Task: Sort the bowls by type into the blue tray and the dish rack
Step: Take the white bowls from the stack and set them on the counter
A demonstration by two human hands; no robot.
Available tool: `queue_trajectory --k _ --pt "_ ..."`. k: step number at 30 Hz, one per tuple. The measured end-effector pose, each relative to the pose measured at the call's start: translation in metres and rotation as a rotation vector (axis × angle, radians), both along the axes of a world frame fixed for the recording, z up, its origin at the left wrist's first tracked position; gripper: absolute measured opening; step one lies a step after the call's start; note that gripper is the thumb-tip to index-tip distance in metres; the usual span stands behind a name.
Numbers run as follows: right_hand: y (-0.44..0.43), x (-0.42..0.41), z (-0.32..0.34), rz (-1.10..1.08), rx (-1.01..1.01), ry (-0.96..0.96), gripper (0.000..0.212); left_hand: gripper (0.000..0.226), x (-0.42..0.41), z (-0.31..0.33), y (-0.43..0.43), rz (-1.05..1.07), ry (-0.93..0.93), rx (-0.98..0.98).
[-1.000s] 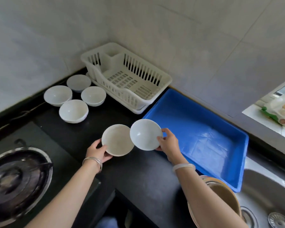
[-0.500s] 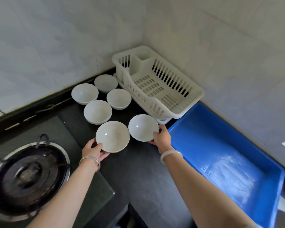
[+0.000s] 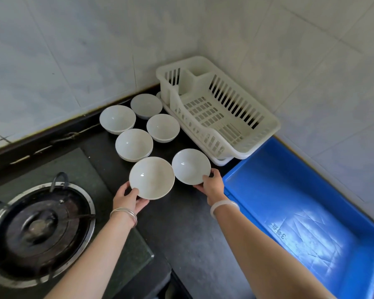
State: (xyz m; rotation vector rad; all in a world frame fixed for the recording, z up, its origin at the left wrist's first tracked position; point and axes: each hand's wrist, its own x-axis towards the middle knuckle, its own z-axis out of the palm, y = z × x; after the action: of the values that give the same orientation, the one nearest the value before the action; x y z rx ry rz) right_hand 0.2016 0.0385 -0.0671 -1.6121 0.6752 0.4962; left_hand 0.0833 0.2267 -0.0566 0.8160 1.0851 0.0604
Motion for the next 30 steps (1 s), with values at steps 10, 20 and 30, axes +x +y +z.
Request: queue_trajectory --k 10,20,30 --pt "0.021 0.017 0.005 -0.084 0.257 0.067 0.049 0.046 0.007 -0.001 -0.008 0.100 0.004 -0.016" --pt "0.034 0.027 0.009 -0.063 0.276 0.054 0.048 0.044 0.008 -0.004 -0.008 0.099 0.006 -0.005" --pt "0.027 0.020 0.017 0.084 0.202 0.091 0.044 0.039 0.005 -0.003 -0.018 0.127 -0.014 0.034"
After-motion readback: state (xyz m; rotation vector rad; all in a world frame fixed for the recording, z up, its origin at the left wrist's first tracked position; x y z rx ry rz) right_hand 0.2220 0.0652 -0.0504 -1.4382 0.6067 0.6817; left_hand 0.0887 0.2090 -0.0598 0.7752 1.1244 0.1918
